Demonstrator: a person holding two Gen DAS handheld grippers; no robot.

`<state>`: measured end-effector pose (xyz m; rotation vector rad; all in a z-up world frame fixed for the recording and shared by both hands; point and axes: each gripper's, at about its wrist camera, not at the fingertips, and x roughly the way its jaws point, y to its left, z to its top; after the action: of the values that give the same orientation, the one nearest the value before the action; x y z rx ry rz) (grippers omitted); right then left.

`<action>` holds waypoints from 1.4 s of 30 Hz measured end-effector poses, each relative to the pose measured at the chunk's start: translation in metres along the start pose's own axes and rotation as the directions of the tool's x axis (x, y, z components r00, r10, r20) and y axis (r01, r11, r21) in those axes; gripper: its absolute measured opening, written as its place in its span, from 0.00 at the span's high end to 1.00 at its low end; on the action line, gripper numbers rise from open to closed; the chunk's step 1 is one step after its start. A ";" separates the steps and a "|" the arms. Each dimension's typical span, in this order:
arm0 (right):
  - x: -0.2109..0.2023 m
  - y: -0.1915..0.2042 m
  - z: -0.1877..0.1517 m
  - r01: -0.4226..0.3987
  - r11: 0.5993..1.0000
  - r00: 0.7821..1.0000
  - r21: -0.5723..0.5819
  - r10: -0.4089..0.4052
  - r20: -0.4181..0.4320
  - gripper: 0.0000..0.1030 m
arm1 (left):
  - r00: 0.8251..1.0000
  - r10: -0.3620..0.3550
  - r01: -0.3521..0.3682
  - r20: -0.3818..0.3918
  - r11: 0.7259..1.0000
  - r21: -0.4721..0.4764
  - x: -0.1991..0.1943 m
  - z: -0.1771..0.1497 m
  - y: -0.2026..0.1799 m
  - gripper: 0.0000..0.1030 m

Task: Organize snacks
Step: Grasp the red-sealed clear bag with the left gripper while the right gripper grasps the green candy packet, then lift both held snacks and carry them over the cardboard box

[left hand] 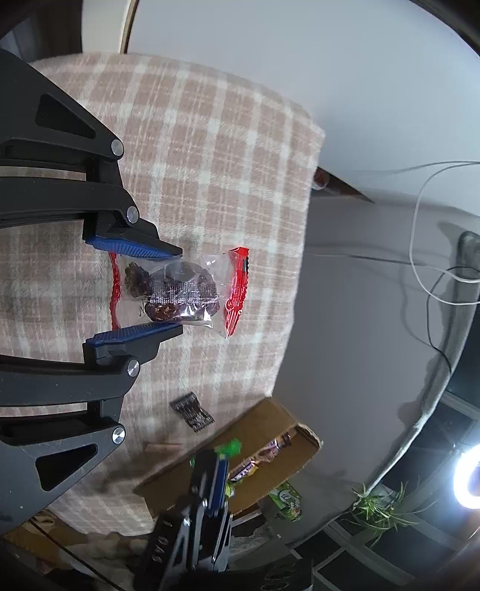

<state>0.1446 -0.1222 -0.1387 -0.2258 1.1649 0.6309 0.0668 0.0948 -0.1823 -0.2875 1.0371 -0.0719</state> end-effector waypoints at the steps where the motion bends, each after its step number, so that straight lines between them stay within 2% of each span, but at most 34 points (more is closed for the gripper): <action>1: -0.006 -0.006 -0.002 0.007 1.000 1.000 0.013 -0.007 0.008 0.77 | 1.000 -0.002 0.002 0.004 1.000 0.002 -0.003 0.001 -0.001 0.69; 13: -0.065 -0.068 -0.019 0.110 0.988 0.990 0.113 -0.119 0.076 0.77 | 0.999 -0.041 0.039 0.027 0.996 0.082 -0.007 0.020 -0.046 0.69; 20: -0.079 -0.092 -0.016 0.143 0.980 0.982 0.139 -0.158 0.099 0.77 | 0.996 -0.076 0.069 0.042 0.987 0.144 -0.003 0.040 -0.080 0.69; 31: -0.074 -0.130 -0.003 0.169 0.968 0.976 0.184 -0.190 0.102 0.77 | 0.992 -0.125 0.115 0.036 0.971 0.211 0.014 0.067 -0.131 0.69; 42: -0.044 -0.156 0.008 0.182 0.963 0.979 0.197 -0.196 0.058 0.77 | 0.986 -0.164 0.155 0.011 0.951 0.269 0.053 0.093 -0.191 0.69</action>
<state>0.2293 -0.2593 -0.1195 -0.1457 1.1059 0.3539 0.1883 -0.0803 -0.1315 -0.1249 0.9568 -0.3500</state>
